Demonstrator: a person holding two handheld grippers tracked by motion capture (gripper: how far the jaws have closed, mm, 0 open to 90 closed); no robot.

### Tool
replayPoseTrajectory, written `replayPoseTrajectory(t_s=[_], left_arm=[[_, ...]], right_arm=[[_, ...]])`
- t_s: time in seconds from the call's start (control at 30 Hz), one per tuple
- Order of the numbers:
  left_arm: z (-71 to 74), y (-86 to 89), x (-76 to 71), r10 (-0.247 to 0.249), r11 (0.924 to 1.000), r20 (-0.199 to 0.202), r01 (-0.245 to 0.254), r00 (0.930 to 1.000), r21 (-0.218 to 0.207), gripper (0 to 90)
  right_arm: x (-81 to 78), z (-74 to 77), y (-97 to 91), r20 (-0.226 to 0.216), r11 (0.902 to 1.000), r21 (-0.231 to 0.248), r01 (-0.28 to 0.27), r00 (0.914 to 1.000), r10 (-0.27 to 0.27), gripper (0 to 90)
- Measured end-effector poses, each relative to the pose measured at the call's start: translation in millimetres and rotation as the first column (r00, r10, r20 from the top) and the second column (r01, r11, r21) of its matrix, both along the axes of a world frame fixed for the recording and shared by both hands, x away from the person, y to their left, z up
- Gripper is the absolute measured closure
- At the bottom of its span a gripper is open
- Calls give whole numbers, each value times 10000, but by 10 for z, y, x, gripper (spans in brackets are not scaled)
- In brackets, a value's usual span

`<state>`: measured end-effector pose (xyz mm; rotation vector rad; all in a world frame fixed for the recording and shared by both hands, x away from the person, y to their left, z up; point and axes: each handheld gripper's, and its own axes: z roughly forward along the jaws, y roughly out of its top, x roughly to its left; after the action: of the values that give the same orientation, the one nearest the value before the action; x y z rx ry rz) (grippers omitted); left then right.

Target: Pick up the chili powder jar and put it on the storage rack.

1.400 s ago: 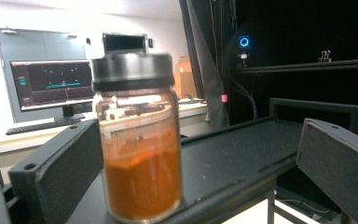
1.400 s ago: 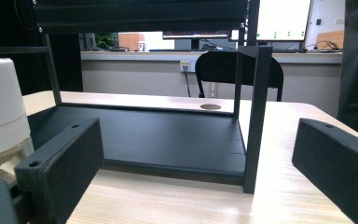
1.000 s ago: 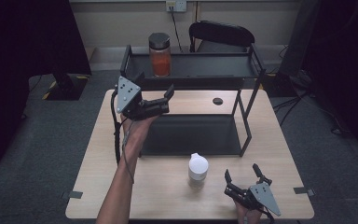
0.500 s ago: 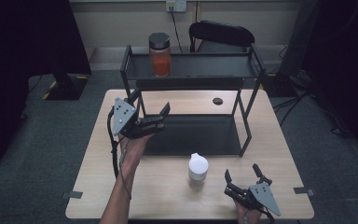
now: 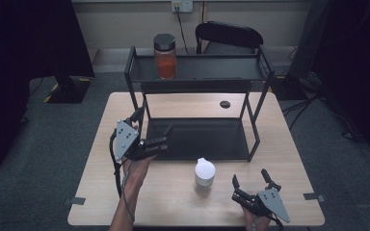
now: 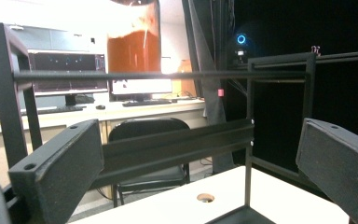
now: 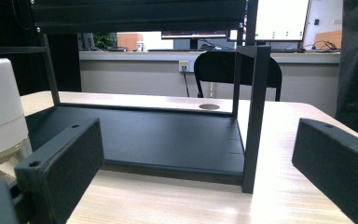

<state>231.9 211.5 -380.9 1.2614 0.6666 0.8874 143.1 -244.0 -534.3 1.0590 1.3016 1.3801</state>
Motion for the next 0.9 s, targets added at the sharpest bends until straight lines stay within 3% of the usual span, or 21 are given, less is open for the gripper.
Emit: replayPoseTrajectory(t_s=[0.13,0.3,0.43,0.73,0.9], left_arm=[[-86,32,-54,-30,9999,-114,29,9999,-129,0],[-228,64,-151,259,9996,-28,-259,9997,-54,0],[-338,107,-224,411,9992,-189,-411,9990,8,0],[-677,130,-349,406,9983,-538,-427,9977,-391,0],[-855,83,-436,799,9959,-620,-822,9949,-367,0]], right_arm=[[0,0,2,0,10000,1,12,10000,-12,8],[-1,0,4,0,10000,-1,22,10000,-22,8],[-1,0,4,2,10000,-4,22,10000,-22,8],[-1,0,6,2,10000,-1,35,10000,-35,8],[-1,0,6,1,10000,0,34,10000,-34,8]])
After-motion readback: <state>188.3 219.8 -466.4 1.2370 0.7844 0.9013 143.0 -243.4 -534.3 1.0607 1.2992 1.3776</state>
